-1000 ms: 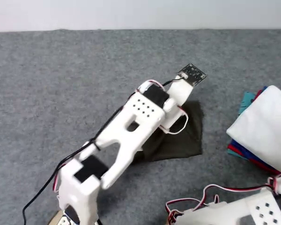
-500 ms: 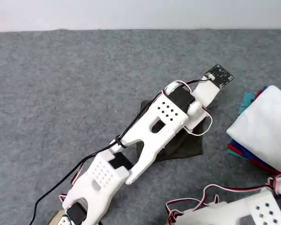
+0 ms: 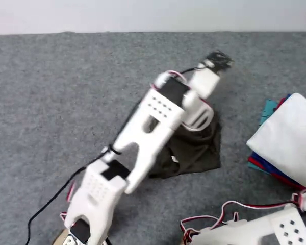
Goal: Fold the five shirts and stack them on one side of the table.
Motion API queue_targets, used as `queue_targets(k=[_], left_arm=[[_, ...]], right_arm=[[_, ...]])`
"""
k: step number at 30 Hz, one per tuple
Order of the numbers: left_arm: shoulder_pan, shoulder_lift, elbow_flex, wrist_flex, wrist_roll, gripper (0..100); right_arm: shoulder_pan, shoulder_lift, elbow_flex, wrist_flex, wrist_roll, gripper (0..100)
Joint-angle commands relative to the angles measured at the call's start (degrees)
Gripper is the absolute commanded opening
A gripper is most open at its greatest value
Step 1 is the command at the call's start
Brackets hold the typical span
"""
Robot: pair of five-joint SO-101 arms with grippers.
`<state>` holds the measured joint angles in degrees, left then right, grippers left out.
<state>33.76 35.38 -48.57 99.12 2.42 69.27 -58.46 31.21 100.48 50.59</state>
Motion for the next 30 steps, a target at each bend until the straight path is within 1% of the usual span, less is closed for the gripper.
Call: queue_targets(k=[1, 5, 9, 13, 21, 26, 28, 30], left_arm=[[-5.4, -7.4, 9.5, 1.5, -6.1, 1], [-9.3, -7.6, 19.4, 1.1, -9.8, 1], [-8.3, -5.2, 23.1, 0.4, -11.2, 1], [-3.2, -2.1, 23.1, -1.1, -11.1, 1], [11.0, 2.8, 22.9, -4.4, -8.9, 1], [17.2, 1.3, 16.6, -1.1, -7.0, 1], [18.8, 0.5, 12.9, 1.1, -6.9, 1], [19.3, -1.0, 10.9, 1.6, -6.9, 1]], right_arm=[[0.4, -0.7, -0.4, 2.1, 0.4, 0.9], [0.0, -0.7, -0.4, 2.1, 0.3, 0.9], [0.0, -0.7, -0.4, 2.0, 0.2, 0.9], [0.0, -0.7, -0.4, 2.0, 0.2, 0.9], [0.0, -0.7, -0.4, 2.0, 0.3, 0.9], [0.4, -0.7, -0.4, 2.0, 0.3, 0.9], [0.4, -0.7, -0.4, 2.0, 0.3, 0.9], [0.1, -0.7, -0.4, 2.0, 0.3, 0.9]])
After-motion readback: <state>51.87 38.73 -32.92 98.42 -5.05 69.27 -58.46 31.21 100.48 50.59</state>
